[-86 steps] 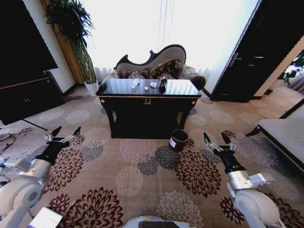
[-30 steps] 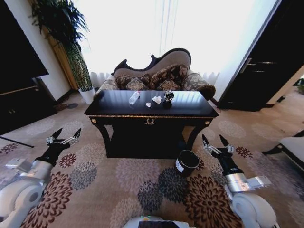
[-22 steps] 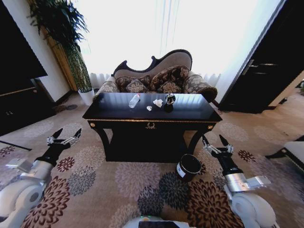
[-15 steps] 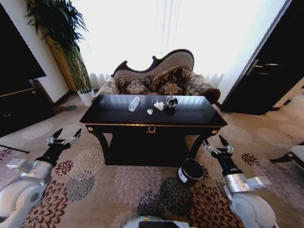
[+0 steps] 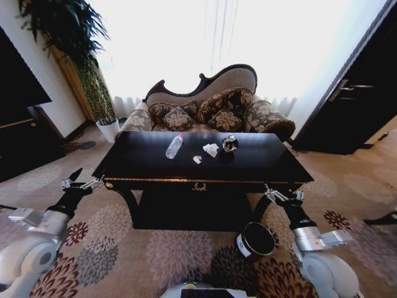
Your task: Move to the front of the table and place the trash on the table into the trash bin.
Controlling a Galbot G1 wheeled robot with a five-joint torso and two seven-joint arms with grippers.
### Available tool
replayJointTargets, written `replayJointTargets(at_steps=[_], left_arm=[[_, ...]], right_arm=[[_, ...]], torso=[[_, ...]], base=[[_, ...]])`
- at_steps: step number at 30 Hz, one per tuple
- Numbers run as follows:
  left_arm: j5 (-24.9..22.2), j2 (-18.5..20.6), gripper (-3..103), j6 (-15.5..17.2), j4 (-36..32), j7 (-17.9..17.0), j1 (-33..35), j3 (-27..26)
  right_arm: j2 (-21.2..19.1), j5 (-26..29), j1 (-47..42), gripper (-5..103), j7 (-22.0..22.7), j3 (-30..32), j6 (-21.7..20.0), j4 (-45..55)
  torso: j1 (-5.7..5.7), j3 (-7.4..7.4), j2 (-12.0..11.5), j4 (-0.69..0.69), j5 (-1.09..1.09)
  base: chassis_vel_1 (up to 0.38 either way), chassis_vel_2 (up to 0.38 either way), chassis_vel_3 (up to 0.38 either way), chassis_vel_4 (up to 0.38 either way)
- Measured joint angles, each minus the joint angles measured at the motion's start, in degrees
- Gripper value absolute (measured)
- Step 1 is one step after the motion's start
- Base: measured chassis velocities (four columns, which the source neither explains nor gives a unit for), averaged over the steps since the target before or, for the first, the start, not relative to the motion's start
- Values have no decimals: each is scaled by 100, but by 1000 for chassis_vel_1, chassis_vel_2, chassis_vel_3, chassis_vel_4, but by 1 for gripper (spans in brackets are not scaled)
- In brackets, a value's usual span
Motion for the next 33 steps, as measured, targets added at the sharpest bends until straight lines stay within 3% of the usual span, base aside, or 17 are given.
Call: replayJointTargets(at_steps=[8, 15, 19, 23, 25, 27, 28, 31, 33], left_arm=[[-70, 106, 100, 80, 41, 59, -75, 63], [-314, 403, 100, 307, 219, 192, -272, 130], [-361, 734, 100, 432, 275, 205, -411, 287], [-379, 1139, 100, 534, 443, 211, -821, 776], [-363, 1343, 100, 627, 720, 214, -1395, 1387], [-361, 1408, 100, 699, 920, 193, -1971, 1976], [-361, 1408, 100, 699, 920, 193, -1971, 1976], [-396, 1427, 100, 822, 1061, 85, -3071, 3095], [-365, 1428, 100, 834, 1088, 64, -3266, 3316]], right_arm=[[4, -6, 28, 100, 63, -3, 1, 19], [-36, -127, 172, 100, 75, -175, -18, 12], [-168, -194, 344, 100, 82, -357, -49, -58], [-152, -178, 335, 100, 82, -331, -49, -68], [-103, -165, 300, 100, 72, -285, -31, -69], [-69, -155, 292, 100, 66, -279, -26, -69], [-69, -155, 292, 100, 66, -279, -26, -69], [-22, -156, 305, 100, 63, -293, -30, -40], [-16, -158, 310, 100, 63, -292, -31, -34]], torso=[[6, 2, -2, 1, -1], [-5, -2, 2, -1, -2], [-5, -1, 2, 5, 0], [1, 1, 0, 1, -1], [3, 1, -1, -1, 0], [2, 2, -1, 1, -2], [2, 2, -1, 1, -2], [0, 1, 0, -3, -1], [1, 1, 0, -3, -1]], base=[[-116, 129, 118, -108], [0, 0, 0, 0], [0, 0, 0, 0], [0, 0, 0, 0], [0, 0, 0, 0], [0, 0, 0, 0], [0, 0, 0, 0], [0, 0, 0, 0], [0, 0, 0, 0]])
